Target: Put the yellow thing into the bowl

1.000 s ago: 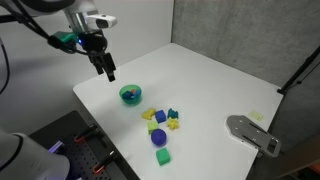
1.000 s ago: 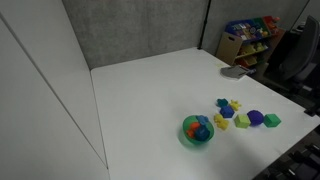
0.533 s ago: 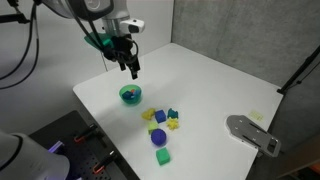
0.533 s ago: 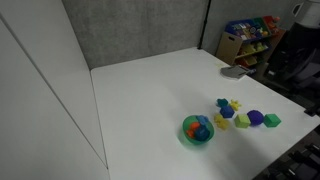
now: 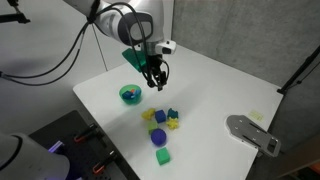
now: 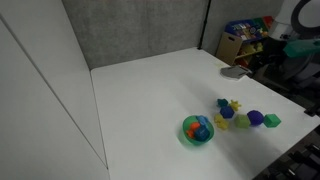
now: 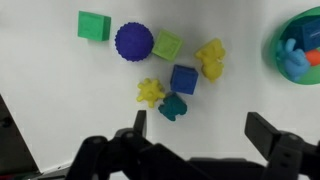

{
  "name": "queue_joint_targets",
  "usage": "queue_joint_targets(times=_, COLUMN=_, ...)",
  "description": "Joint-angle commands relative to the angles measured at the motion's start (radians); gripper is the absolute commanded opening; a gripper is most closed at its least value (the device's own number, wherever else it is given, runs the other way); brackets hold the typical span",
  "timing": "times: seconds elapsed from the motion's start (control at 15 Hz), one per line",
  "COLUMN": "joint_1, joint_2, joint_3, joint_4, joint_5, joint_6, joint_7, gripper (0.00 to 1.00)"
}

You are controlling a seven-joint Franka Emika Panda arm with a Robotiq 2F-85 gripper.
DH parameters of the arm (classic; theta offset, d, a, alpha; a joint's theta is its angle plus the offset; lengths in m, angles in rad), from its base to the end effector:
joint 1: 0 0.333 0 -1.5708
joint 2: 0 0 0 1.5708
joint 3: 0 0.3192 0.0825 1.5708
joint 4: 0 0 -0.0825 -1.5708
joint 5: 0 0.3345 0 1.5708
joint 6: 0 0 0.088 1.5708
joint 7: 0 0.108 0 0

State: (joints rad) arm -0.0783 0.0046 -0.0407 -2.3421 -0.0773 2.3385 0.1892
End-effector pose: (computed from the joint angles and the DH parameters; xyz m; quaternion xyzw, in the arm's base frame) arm 0.4642 -0.0568 0.3678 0.9915 -0.1267 -0.0031 0.0279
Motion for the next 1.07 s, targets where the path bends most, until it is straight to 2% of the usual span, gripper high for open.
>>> queue_joint_targets(times=0.0, joint_1=-0.014, joint_2=0.14, joint_3=-0.036, joint_4=0.063, joint_5=0.002, joint_6=0.1, joint_7=0.011, gripper=1.0)
queue_joint_targets(times=0.53, joint_1=-0.005, joint_2=0.412, joint_3=-0.105, joint_4=0.133, joint_5=0.026, joint_6=0.346, joint_7=0.057, gripper=1.0)
queue_joint_targets(times=1.0, joint_1=0.005, joint_2=0.588, joint_3=-0.134, joint_4=0.238, joint_5=0.075, joint_6=0.393, joint_7=0.078, gripper=1.0)
